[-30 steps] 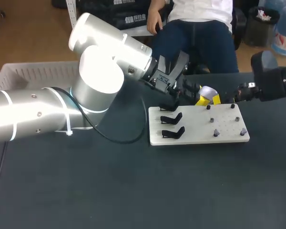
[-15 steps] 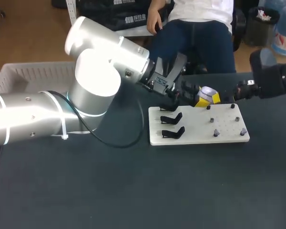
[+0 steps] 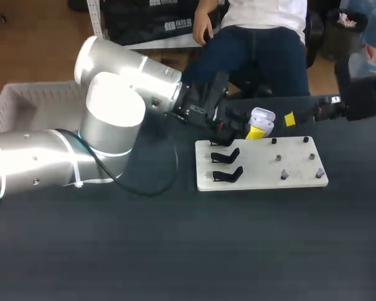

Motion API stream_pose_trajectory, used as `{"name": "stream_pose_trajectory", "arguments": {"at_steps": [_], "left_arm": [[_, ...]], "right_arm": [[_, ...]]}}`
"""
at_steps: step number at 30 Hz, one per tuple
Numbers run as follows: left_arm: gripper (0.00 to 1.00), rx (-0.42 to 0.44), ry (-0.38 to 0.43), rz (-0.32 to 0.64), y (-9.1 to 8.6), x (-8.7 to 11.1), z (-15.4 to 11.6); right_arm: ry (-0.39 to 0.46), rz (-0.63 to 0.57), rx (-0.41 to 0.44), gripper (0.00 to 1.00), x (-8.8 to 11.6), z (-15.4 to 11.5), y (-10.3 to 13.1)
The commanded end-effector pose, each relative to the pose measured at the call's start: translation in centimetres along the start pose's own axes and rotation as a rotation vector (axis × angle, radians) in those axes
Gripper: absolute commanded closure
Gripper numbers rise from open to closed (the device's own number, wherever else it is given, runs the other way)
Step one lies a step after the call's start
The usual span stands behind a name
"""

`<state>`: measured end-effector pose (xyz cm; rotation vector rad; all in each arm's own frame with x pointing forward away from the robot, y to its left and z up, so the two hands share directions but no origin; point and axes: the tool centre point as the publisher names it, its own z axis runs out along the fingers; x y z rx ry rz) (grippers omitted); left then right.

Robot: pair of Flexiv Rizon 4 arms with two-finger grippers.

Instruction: Pick up each earbud case from the left stands, insert the matching earbuds, close the lid, and place the case in the box.

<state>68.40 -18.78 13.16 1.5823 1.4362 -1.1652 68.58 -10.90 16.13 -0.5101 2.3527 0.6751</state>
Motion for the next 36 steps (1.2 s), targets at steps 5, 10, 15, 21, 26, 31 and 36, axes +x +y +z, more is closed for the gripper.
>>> {"name": "stream_pose_trajectory", "arguments": {"at_steps": [5, 10, 15, 21, 26, 31, 36], "left_arm": [[1.0, -0.053, -0.273, 0.055, -0.4, 1.5, -3.5], [1.0, -0.071, -0.338, 0.066, -0.5, 1.7, -4.7], [1.0, -0.107, -0.36, 0.039, -0.3, 1.7, -5.5], [1.0, -0.13, -0.355, 0.039, -0.4, 1.5, -6.1], [1.0, -0.15, -0.333, 0.035, -0.3, 1.3, -6.3], [1.0, -0.162, -0.323, 0.032, 0.3, 0.8, -6.0], [1.0, -0.152, -0.321, 0.03, 0.7, 0.7, -5.7]], "right_arm": [[0.051, -0.042, 0.225, 0.0, 1.5, -3.1, -0.5], [0.12, -0.061, 0.317, 0.0, 2.5, -3.9, -0.4], [0.187, -0.048, 0.407, 0.0, 4.0, -3.8, -0.8], [0.222, -0.055, 0.474, 0.0, 5.3, -4.0, -1.1], [0.265, -0.083, 0.502, 0.0, 6.2, -4.2, -1.4], [0.267, -0.063, 0.524, 0.0, 6.9, -4.8, -2.0], [0.288, -0.064, 0.572, 0.0, 7.0, -5.1, -1.8]]}}
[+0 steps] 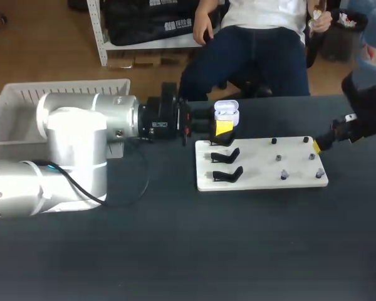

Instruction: Pick up each earbud case from the left stands, insert the matching earbuds, close the lid, and place the case in the box.

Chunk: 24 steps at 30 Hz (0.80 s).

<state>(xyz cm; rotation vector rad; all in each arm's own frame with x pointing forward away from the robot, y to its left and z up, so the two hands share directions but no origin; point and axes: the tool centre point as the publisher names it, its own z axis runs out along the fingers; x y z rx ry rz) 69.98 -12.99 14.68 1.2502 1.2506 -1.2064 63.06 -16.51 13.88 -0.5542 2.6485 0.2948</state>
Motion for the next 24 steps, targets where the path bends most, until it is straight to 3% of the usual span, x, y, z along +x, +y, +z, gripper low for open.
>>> {"name": "stream_pose_trajectory", "arguments": {"at_steps": [1, 24], "left_arm": [[1.0, -0.008, 0.001, 0.001, 0.05, 0.16, 0.39], [1.0, -0.008, 0.01, -0.012, -0.1, 0.3, 0.25]], "right_arm": [[0.006, 0.015, 0.318, 0.0, 0.65, -0.79, 0.47], [0.006, 0.015, 0.318, 0.0, 0.65, -0.79, 0.47]]}}
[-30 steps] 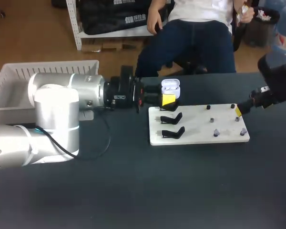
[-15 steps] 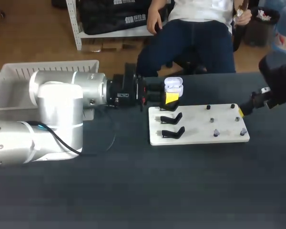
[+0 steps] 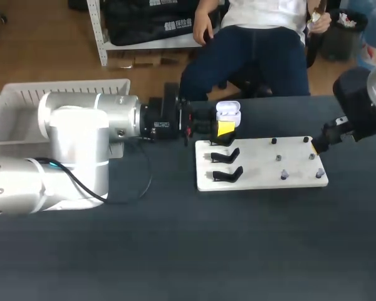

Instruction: Pick up each earbud case from the left stands, insert the matching earbuds, close the lid, and place the case in the box.

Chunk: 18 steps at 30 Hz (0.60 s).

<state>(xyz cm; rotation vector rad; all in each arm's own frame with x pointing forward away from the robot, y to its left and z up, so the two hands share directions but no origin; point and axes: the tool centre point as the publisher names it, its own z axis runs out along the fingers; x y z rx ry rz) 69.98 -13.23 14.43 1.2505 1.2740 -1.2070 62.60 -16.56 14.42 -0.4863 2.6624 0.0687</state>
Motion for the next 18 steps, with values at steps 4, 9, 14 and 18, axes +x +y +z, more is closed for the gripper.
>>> {"name": "stream_pose_trajectory", "arguments": {"at_steps": [4, 9, 14, 18], "left_arm": [[1.0, -0.004, -0.004, 0.003, -0.1, 0.1, 0.0], [1.0, -0.004, -0.004, 0.003, -0.1, 0.1, 0.0], [1.0, -0.004, -0.004, 0.003, -0.1, 0.1, 0.0], [1.0, -0.004, -0.004, 0.003, -0.1, 0.1, 0.0]], "right_arm": [[-0.013, 0.004, 0.149, 0.0, 0.5, -0.2, 0.2], [-0.013, 0.004, 0.149, 0.0, 0.5, -0.2, 0.2], [-0.008, 0.044, 0.158, 0.0, 0.5, 0.2, 0.8], [0.017, 0.016, 0.131, 0.0, 0.5, 1.3, 1.5]]}}
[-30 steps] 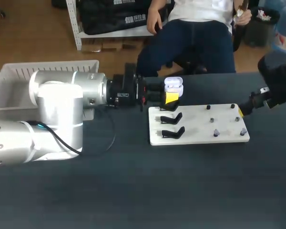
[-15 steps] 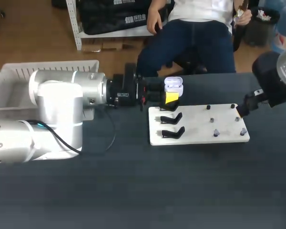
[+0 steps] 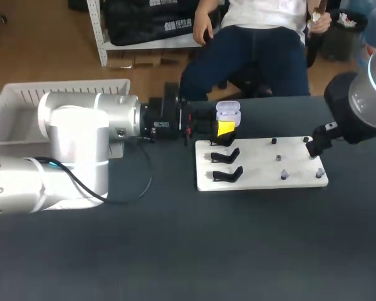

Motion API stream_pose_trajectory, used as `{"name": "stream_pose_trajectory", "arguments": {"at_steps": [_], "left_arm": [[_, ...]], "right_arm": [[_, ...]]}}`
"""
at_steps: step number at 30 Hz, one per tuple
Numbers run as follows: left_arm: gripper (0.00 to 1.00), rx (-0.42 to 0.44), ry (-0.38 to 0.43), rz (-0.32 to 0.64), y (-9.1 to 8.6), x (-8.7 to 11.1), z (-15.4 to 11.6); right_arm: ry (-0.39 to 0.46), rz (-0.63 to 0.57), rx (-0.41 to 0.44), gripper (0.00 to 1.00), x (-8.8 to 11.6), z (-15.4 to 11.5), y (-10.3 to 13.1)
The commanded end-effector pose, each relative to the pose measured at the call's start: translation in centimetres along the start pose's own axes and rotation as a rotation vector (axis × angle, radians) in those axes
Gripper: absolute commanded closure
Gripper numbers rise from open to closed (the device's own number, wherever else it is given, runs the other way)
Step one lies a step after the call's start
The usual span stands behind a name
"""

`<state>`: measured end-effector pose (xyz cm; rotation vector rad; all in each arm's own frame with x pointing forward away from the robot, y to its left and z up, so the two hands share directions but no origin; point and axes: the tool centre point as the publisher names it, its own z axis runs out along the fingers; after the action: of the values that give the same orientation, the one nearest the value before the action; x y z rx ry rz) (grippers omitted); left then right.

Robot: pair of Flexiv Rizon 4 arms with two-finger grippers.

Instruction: Pick up each earbud case from the left stands, insert the matching earbuds, close the lid, and place the case in the box.

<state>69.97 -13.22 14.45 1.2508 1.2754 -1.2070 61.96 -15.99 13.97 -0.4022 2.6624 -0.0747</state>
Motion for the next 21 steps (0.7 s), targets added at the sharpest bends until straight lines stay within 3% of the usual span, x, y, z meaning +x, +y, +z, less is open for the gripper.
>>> {"name": "stream_pose_trajectory", "arguments": {"at_steps": [1, 9, 21], "left_arm": [[1.0, -0.004, -0.005, 0.004, -0.1, 0.1, 0.0], [1.0, -0.004, -0.005, 0.004, -0.1, 0.1, 0.0], [1.0, -0.004, -0.005, 0.004, -0.1, 0.1, 0.0]], "right_arm": [[0.022, -0.052, 0.005, 0.0, 0.1, 1.4, 1.0], [0.114, -0.143, -0.014, 0.0, 1.8, 4.5, 1.2], [0.211, -0.213, -0.026, 0.0, 2.1, 8.0, 0.5]]}}
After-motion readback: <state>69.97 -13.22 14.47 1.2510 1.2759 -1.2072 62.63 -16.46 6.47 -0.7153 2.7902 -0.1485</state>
